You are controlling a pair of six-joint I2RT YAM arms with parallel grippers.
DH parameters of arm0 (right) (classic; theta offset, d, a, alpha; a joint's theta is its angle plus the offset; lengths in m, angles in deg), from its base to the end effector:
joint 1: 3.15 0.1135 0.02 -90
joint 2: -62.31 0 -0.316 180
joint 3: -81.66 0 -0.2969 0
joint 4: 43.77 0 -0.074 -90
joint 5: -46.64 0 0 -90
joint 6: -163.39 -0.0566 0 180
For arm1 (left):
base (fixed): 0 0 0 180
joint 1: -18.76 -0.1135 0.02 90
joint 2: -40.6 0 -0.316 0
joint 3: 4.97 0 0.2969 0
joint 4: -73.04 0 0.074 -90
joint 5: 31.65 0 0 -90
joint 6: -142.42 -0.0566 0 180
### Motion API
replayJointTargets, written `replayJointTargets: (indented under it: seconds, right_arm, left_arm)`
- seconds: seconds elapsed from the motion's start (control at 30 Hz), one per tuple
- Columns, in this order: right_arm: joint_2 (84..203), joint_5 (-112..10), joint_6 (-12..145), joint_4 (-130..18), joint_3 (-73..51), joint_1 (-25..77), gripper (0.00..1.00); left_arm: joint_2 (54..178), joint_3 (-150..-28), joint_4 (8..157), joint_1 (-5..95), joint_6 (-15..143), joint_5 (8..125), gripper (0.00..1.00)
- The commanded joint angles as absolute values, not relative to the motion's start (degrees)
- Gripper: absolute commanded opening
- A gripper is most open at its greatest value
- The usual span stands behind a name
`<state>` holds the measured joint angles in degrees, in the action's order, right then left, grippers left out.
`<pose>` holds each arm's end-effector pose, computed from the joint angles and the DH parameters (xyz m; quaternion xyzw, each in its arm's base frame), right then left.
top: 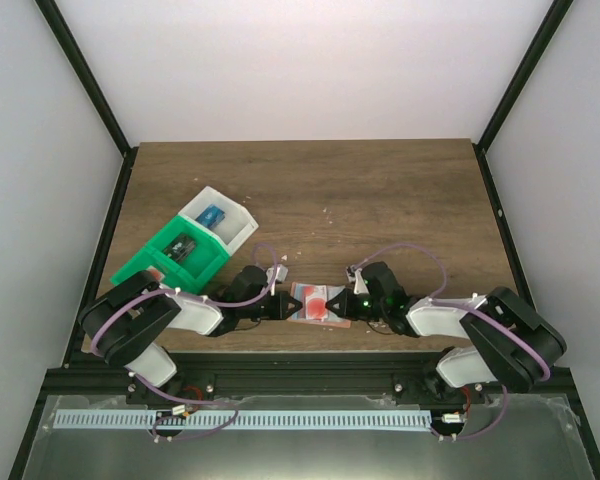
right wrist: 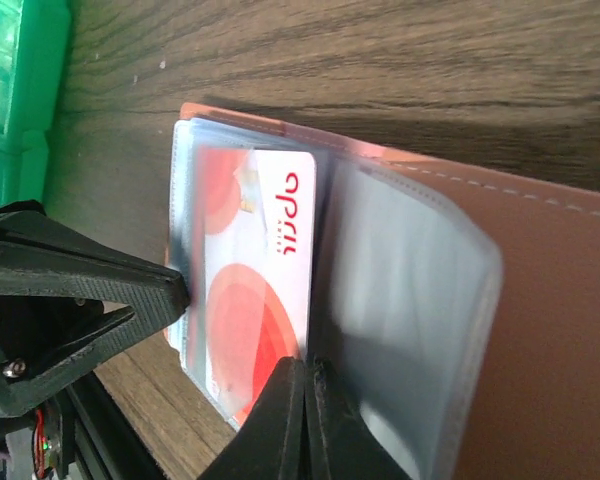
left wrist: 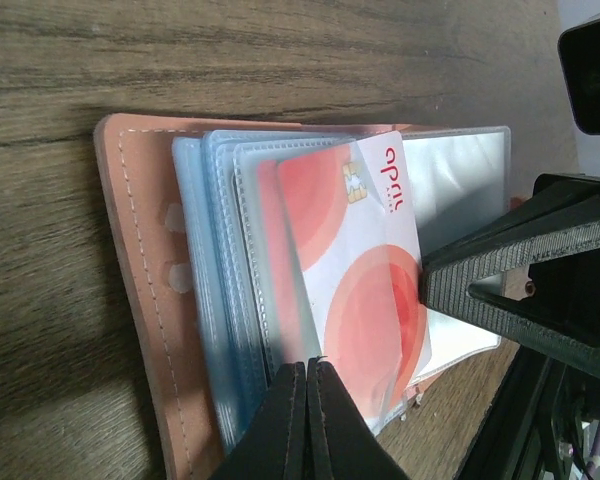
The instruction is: Take the credit cards out of the card holder
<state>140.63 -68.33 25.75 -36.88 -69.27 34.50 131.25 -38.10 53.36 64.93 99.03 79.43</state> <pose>0.1773 0.1670 0.1136 -0.0092 0.8974 0.4126 0.1561 0.1814 -0.2184 0.1012 0.0770 0.8833 -0.4263 0.1792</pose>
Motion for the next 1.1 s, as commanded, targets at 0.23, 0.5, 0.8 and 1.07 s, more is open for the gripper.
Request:
replayJointTargets:
  seconds: [0.23, 0.5, 0.8, 1.07]
  right_arm:
    - [139.8, -67.4, 25.0, -36.8, -70.4, 34.1, 0.03]
    - [138.0, -66.6, 23.6, -34.7, -72.2, 33.9, 0.18]
    - [137.1, -66.4, 24.1, -34.2, -72.4, 32.9, 0.18]
    - [135.4, -65.9, 24.3, -31.2, -74.7, 32.3, 0.22]
  left_arm:
    - [131.1, -40.3, 60.8, 64.9, 98.3, 77.3, 0.0]
    - [126.1, -43.9, 65.5, 65.0, 98.5, 77.6, 0.07]
    - [128.9, -46.2, 64.0, 65.0, 98.2, 80.1, 0.02]
    - [134.4, -45.6, 61.9, 65.0, 95.6, 79.7, 0.0]
